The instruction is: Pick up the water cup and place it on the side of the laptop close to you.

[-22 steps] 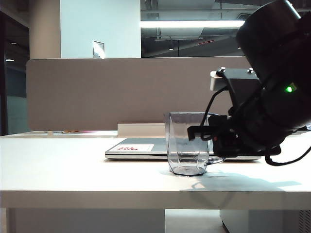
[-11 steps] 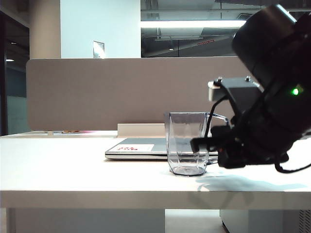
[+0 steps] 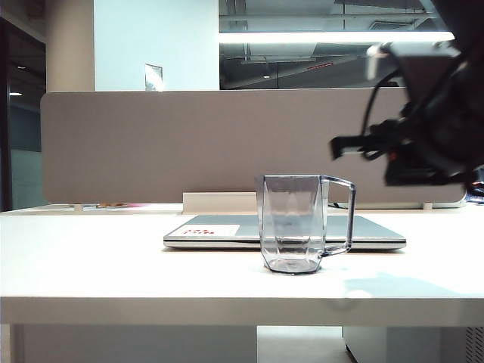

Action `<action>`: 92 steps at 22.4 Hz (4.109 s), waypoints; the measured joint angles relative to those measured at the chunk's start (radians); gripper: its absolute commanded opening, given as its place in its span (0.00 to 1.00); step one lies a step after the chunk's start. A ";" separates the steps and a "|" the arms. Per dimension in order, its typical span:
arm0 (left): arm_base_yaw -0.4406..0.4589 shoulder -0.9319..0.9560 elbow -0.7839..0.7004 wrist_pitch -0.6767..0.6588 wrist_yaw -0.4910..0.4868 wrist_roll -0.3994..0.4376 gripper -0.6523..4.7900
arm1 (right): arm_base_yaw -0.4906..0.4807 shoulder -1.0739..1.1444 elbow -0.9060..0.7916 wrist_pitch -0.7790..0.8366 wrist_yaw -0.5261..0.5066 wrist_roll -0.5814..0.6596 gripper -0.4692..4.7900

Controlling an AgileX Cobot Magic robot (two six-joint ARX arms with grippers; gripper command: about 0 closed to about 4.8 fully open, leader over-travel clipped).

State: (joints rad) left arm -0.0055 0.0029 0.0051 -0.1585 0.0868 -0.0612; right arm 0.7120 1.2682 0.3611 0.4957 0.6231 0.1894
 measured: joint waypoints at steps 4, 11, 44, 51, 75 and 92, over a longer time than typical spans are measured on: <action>0.000 0.000 0.000 0.000 0.000 0.000 0.12 | -0.039 -0.165 -0.085 -0.014 0.006 -0.015 0.09; 0.000 0.000 0.000 0.003 0.000 0.000 0.12 | -0.058 -0.427 -0.160 -0.137 0.024 -0.044 0.09; 0.000 0.000 0.000 0.184 0.000 0.000 0.12 | -0.161 -1.175 -0.253 -0.598 -0.034 -0.094 0.09; 0.000 0.000 0.000 0.184 0.000 0.000 0.12 | -0.478 -1.132 -0.259 -0.593 -0.349 -0.028 0.09; 0.000 0.000 0.000 0.183 0.000 0.000 0.12 | -0.671 -1.267 -0.354 -0.513 -0.552 -0.087 0.09; 0.000 0.000 0.000 0.183 0.000 0.000 0.12 | -0.665 -1.267 -0.354 -0.607 -0.537 -0.183 0.09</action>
State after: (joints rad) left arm -0.0055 0.0029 0.0048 0.0242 0.0872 -0.0608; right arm 0.0475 0.0013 0.0067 -0.1112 0.0856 0.0067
